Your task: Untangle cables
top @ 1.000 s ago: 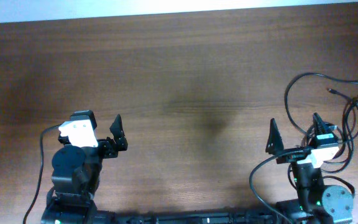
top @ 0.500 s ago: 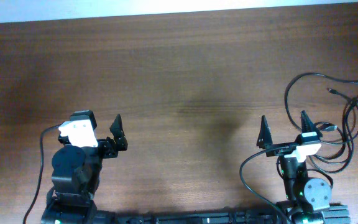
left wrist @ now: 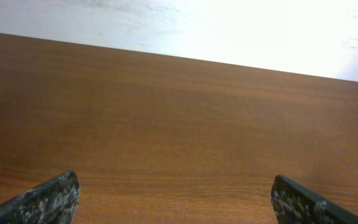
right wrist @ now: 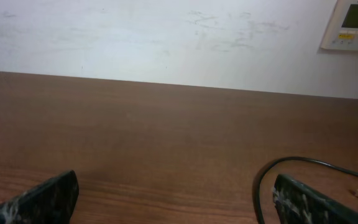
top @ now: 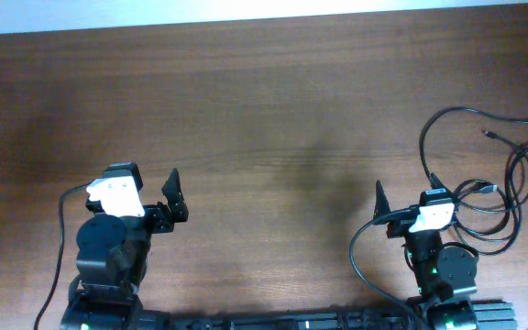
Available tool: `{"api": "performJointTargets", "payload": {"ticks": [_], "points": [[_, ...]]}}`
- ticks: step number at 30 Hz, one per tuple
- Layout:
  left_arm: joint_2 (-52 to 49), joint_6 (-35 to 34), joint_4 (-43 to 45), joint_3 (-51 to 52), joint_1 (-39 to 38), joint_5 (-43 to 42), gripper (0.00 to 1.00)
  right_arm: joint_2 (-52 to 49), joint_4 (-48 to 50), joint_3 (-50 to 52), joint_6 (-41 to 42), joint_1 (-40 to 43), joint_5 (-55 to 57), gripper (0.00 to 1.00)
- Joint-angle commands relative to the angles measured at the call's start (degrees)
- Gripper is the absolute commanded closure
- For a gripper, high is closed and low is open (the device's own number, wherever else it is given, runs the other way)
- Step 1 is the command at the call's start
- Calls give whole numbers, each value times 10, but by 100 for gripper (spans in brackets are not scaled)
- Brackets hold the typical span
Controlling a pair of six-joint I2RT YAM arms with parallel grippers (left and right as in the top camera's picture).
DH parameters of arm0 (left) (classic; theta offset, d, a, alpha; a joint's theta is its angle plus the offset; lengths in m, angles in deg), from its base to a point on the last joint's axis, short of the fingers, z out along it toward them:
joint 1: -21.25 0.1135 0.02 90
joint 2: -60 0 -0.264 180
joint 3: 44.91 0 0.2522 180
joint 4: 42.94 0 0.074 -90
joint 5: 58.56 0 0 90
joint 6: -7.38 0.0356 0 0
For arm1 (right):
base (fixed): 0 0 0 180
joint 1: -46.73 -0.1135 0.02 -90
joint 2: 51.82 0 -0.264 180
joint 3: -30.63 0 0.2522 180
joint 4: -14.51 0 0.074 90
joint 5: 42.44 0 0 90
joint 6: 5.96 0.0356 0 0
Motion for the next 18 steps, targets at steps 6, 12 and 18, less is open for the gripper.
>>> {"api": "performJointTargets", "payload": {"ticks": [6,12,18], "points": [[1,-7,1,4,1,4,1,5,-4,3,-5,-2,3,2],[1,-7,1,4,1,4,1,5,-4,3,-5,-2,3,1],[54,-6,75,104,1,4,1,5,-4,3,-5,-2,3,1]]}}
